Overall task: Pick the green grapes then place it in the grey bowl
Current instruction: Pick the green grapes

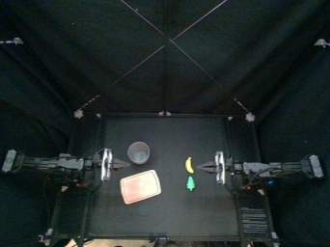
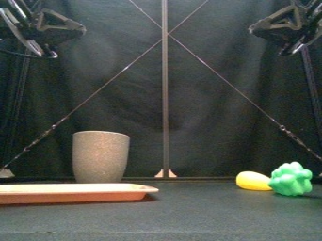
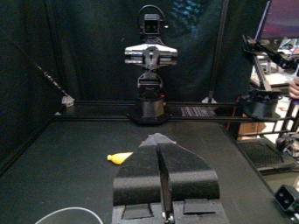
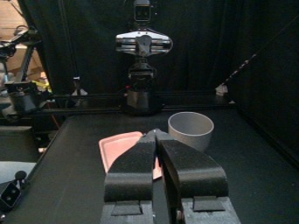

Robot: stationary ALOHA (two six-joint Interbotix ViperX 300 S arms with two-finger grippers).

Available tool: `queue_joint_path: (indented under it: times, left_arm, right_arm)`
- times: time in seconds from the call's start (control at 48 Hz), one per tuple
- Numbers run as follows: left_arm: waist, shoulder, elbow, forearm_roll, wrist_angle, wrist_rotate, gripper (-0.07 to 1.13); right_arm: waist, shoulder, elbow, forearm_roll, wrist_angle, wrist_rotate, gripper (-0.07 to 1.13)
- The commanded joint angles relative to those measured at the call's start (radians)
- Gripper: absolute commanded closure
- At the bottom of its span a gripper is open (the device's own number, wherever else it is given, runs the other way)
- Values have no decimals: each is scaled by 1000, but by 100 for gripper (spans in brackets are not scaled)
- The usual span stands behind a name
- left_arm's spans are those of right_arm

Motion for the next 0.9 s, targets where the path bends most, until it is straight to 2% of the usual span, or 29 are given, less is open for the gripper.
queue_joint_path:
  times: [0.021, 0.125, 0.333, 0.5, 0.646, 0.812, 0.896]
  left_arm:
    - [-2, 6, -40, -2, 23, 3, 97]
    - [0, 6, -41, 0, 31, 5, 97]
    - [25, 6, -40, 0, 52, 5, 96]
    - [37, 6, -34, -3, 78, 2, 96]
    - [37, 6, -32, -5, 78, 3, 96]
    - [49, 6, -26, -3, 80, 6, 96]
    - [60, 6, -17, -5, 86, 6, 96]
  right_arm:
    - [3, 21, -14, 20, 3, 12, 94]
    - [5, 35, -28, 63, 34, 43, 94]
    - [3, 69, -64, 189, 206, 132, 94]
    - [-18, 75, -95, 402, 414, 305, 94]
    - [-57, 77, -94, 499, 538, 451, 91]
    - [-74, 109, -94, 520, 609, 629, 76]
    - [-63, 158, -98, 514, 609, 698, 60]
